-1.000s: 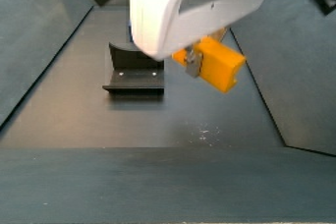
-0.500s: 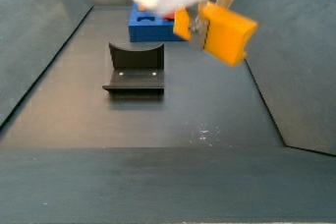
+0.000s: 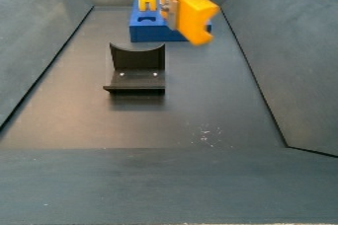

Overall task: Pick up the arch object. Move up. Place the arch object on the fixture. Regrasp the arch object. Rotate the arch object. Move to above the board. Insert the arch object.
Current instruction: Place the arch object on the fixture.

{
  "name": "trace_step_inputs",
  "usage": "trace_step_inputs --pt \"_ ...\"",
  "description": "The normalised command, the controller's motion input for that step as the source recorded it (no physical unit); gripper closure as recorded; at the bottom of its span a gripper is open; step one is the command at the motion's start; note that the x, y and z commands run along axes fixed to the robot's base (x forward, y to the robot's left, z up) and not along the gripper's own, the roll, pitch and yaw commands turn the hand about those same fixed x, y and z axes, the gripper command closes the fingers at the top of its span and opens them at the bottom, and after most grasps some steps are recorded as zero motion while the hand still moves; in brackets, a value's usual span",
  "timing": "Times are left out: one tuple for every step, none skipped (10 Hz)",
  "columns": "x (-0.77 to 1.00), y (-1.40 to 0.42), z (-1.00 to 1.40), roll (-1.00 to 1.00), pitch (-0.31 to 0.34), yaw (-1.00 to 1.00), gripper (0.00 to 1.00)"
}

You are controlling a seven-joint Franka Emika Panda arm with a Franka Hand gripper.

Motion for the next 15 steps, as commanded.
trace_step_inputs --pt "1.00 -0.39 -0.03 0.07 0.145 -1.00 1.00" --pt "1.00 -0.30 -0.02 0.08 0.184 -1.00 1.00" --pt "1.00 -0.27 -0.02 0.09 0.204 -1.00 1.00" --pt "1.00 -0.20 -0.01 0.09 0.257 -1.00 1.00" --pt "1.00 -0.17 -0.01 0.10 0.308 -1.00 1.00" --pt "1.00 -0.13 0.00 0.08 0.286 -0.75 1.00" --pt "1.00 -0.09 0.00 0.04 0.242 -0.44 1.00" --pt "1.00 -0.06 0.00 0.03 0.215 -0.29 1.00" --pt "0.95 -0.04 0.00 0.02 0.202 -0.19 1.00" --pt "0.85 -0.02 0.00 0.02 0.187 -0.11 1.00" --pt "0.31 -0.65 0.15 -1.00 -0.099 0.06 1.00" --pt "0.26 -0.63 0.15 -1.00 -0.100 0.06 1.00" --pt "0.13 -0.31 0.08 -1.00 -0.085 0.06 1.00" --pt "0.01 -0.08 0.01 -1.00 -0.055 0.05 1.00" --pt "-0.02 -0.04 0.01 -1.00 -0.037 0.04 1.00"
